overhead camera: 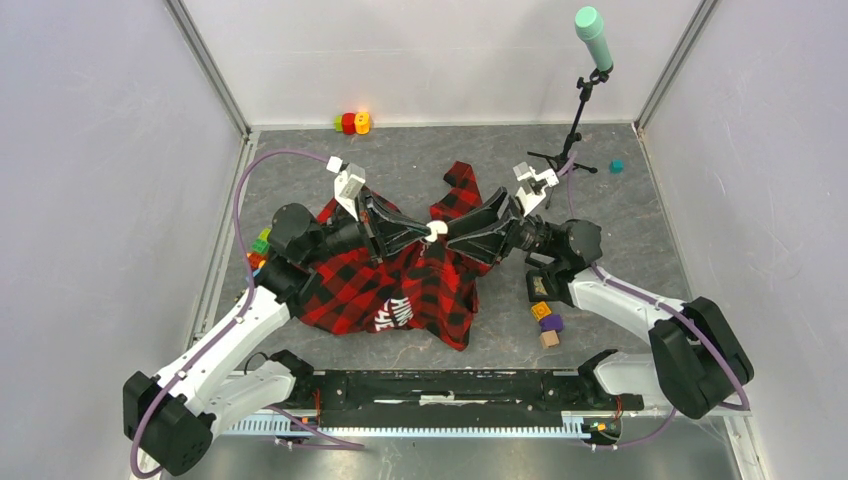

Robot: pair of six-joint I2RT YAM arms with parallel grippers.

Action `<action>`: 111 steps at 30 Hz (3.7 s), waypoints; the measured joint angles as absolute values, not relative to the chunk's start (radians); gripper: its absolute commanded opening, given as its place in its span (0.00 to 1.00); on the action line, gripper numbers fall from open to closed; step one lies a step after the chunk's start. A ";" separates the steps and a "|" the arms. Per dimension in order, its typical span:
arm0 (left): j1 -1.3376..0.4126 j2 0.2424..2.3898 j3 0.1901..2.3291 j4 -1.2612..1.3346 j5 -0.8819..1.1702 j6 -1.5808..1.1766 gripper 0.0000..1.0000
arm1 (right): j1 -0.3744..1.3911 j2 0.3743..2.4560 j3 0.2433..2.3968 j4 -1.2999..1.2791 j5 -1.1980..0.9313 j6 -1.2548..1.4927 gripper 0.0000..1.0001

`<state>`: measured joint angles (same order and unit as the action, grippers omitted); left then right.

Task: Remove the brooch from the garment
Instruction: Remove the brooch from the clothes.

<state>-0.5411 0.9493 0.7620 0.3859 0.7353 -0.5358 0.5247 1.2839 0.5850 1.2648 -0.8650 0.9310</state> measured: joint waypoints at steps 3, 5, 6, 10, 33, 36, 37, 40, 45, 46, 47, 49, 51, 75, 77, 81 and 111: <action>-0.541 0.949 0.754 0.425 0.736 -0.547 0.02 | 0.530 1.288 0.589 1.295 -0.844 0.973 0.44; -0.541 0.949 0.751 0.445 0.736 -0.555 0.02 | 0.533 1.296 0.593 1.313 -0.829 1.005 0.40; -0.541 0.949 0.750 0.452 0.736 -0.557 0.02 | 0.535 1.301 0.595 1.321 -0.825 1.015 0.38; -0.541 0.949 0.746 0.472 0.738 -0.558 0.02 | 0.540 1.325 0.606 1.340 -0.801 1.068 0.33; -0.541 0.949 0.746 0.450 0.735 -0.557 0.02 | 0.581 1.338 0.637 1.282 -0.773 1.076 0.21; -0.541 0.949 0.746 0.443 0.734 -0.556 0.02 | 0.583 1.338 0.638 1.277 -0.773 1.071 0.16; -0.541 0.949 0.746 0.440 0.734 -0.556 0.02 | 0.583 1.338 0.639 1.274 -0.773 1.071 0.16; -0.540 0.949 0.746 0.435 0.732 -0.556 0.02 | 0.583 1.338 0.643 1.259 -0.774 1.066 0.12; -0.533 0.949 0.746 0.418 0.716 -0.552 0.02 | 0.583 1.338 0.663 1.198 -0.780 1.040 0.06; -0.532 0.949 0.746 0.415 0.712 -0.552 0.02 | 0.582 1.338 0.667 1.186 -0.781 1.034 0.05; -0.530 0.949 0.746 0.412 0.709 -0.552 0.02 | 0.582 1.338 0.671 1.175 -0.782 1.029 0.05; -0.529 0.949 0.746 0.406 0.707 -0.551 0.02 | 0.582 1.338 0.677 1.158 -0.786 1.022 0.04; -0.527 0.948 0.746 0.396 0.704 -0.548 0.02 | 0.581 1.340 0.686 1.138 -0.794 1.014 0.04; -0.543 0.925 0.830 0.052 0.503 -0.410 0.02 | 0.602 1.329 0.746 0.825 -0.834 0.746 0.53; -0.543 0.924 0.852 0.010 0.482 -0.393 0.02 | 0.602 1.317 0.741 0.761 -0.826 0.683 0.52; -0.543 0.924 0.905 -0.067 0.451 -0.361 0.02 | 0.602 1.306 0.738 0.624 -0.807 0.558 0.29; -0.514 1.046 1.093 -0.596 0.360 -0.130 0.02 | 0.494 1.308 0.847 0.326 -0.578 0.361 0.98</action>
<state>-0.5137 1.0462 1.0927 -0.5957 0.3595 -0.1295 0.4938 1.3075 0.8474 0.3264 -0.5777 0.3611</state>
